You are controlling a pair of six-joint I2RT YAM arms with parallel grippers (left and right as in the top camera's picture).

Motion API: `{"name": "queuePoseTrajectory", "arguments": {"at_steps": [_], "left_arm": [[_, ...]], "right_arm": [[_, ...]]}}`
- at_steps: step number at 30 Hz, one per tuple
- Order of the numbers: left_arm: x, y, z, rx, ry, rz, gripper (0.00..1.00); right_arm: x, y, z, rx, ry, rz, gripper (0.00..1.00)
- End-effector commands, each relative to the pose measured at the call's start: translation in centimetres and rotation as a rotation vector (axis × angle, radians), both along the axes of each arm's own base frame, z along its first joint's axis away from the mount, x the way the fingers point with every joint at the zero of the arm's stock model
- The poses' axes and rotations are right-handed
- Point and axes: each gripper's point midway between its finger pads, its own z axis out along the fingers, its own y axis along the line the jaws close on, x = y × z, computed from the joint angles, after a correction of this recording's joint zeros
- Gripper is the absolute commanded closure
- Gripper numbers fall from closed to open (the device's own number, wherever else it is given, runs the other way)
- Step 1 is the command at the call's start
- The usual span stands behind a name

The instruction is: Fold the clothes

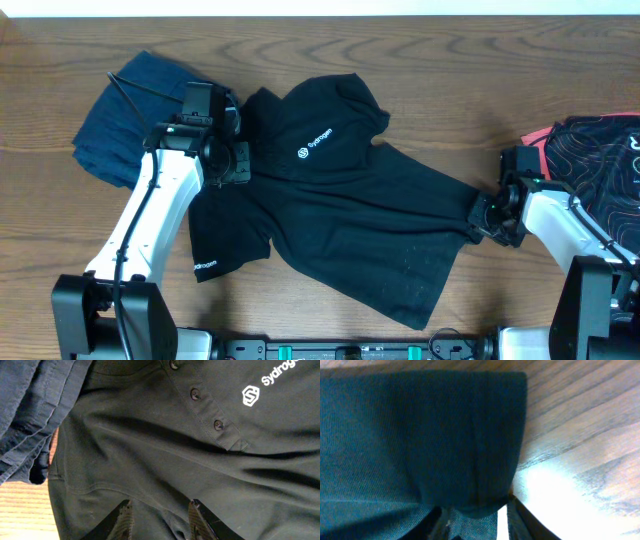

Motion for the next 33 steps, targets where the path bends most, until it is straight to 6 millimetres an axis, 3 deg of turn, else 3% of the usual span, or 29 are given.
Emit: {"name": "queuePoseTrajectory", "arguments": {"at_steps": [1,14,18,25,28,33], "left_arm": [[-0.1,0.0,0.5,-0.003,-0.007,0.007,0.61],[-0.2,0.0,0.5,-0.002,-0.003,0.007,0.61],[-0.2,0.0,0.4,-0.002,-0.002,0.007,0.61],[-0.2,0.0,0.5,-0.002,-0.002,0.007,0.61],[-0.2,0.0,0.5,-0.002,-0.002,0.007,0.61],[-0.4,0.0,0.4,-0.001,0.005,0.007,0.61]], "right_arm": [[-0.2,-0.7,-0.2,-0.016,0.008,0.01,0.67],[-0.4,-1.9,1.3,0.033,-0.04,0.006,0.59],[-0.3,-1.6,1.3,0.055,-0.043,0.006,0.61],[-0.3,-1.7,1.2,0.051,-0.042,0.005,0.76],[-0.3,-1.7,1.2,0.05,-0.042,0.005,0.61],[-0.1,-2.0,0.6,0.028,-0.064,-0.005,0.61]]}}
